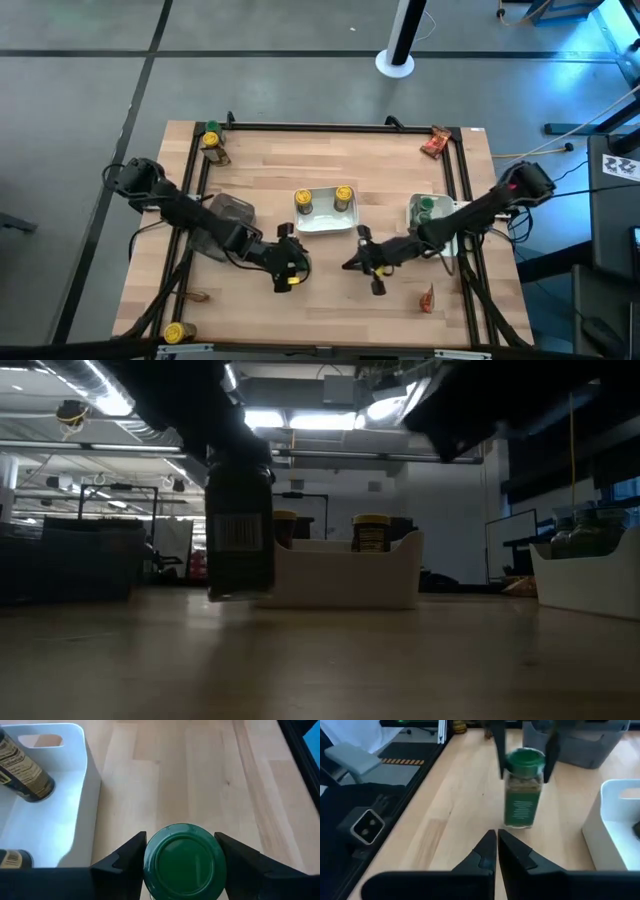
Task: Sort spices by type
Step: Put the bottom green seasoning bottle into the right white bin
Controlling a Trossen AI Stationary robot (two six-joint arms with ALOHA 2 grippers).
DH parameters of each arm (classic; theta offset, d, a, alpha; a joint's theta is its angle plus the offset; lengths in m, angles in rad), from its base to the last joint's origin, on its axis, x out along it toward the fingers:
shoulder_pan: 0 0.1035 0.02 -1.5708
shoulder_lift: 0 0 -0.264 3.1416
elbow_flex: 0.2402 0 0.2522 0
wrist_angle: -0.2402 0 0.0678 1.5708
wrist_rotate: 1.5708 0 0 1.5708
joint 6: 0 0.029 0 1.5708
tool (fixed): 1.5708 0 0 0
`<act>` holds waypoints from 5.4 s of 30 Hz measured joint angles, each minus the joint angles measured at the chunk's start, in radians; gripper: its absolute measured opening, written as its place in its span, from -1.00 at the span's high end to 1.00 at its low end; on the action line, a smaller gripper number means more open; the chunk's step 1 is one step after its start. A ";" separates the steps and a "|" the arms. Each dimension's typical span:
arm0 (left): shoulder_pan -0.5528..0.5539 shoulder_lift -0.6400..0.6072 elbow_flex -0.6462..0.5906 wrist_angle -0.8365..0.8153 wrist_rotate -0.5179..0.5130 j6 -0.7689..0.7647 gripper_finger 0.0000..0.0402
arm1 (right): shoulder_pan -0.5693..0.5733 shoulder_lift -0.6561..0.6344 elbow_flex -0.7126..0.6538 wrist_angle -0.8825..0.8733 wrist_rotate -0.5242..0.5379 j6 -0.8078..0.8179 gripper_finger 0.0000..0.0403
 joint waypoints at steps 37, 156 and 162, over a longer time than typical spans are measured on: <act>0.213 0.532 0.596 0.026 0.151 0.208 -0.01 | 0.319 -0.185 0.000 -0.294 0.366 0.166 0.91; 0.089 -0.546 -0.299 0.349 -0.083 0.458 -0.16 | 0.063 -0.051 -0.002 -0.341 0.338 0.452 -0.02; 0.088 -0.546 -0.299 0.310 -0.083 0.420 -0.16 | 0.063 -0.168 -0.002 -0.446 0.304 0.518 -0.02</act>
